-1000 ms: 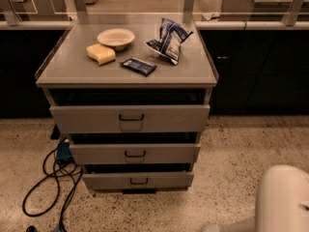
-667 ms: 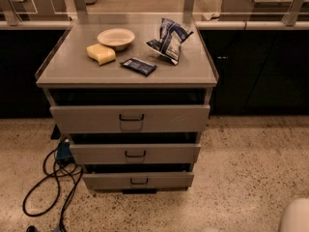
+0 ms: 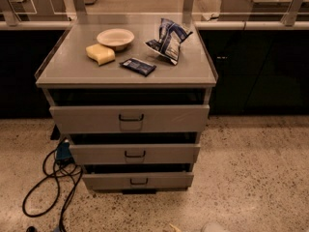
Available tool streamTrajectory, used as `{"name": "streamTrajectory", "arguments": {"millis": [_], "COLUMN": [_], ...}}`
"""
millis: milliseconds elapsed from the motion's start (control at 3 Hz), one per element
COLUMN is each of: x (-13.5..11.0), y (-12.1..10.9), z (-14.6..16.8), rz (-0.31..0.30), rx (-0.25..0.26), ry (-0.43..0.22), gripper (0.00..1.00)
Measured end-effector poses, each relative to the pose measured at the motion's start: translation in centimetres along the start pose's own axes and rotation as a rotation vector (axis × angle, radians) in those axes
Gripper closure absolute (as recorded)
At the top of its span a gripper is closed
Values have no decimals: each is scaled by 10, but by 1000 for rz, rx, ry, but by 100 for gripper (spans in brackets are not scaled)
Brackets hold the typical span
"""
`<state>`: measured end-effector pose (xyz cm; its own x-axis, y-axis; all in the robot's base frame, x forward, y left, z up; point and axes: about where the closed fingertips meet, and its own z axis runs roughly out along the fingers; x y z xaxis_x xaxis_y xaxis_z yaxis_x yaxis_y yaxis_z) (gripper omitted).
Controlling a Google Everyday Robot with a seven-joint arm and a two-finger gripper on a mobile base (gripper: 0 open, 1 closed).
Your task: Open bottom drawer
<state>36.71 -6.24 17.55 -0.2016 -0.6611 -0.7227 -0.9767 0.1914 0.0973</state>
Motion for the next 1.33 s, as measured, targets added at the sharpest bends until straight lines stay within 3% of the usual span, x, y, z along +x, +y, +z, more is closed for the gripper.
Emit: {"name": "streamTrajectory", "arguments": {"millis": [333,1000,1333], "x": [-22,-95,-95], "y": [-39,-107,-107], "z": [-8,-48,-48], "rz": [-78,-195,-195], "rx": [80,253,253], "ry": [-95,-271,-271], "gripper": [0,0,0]}}
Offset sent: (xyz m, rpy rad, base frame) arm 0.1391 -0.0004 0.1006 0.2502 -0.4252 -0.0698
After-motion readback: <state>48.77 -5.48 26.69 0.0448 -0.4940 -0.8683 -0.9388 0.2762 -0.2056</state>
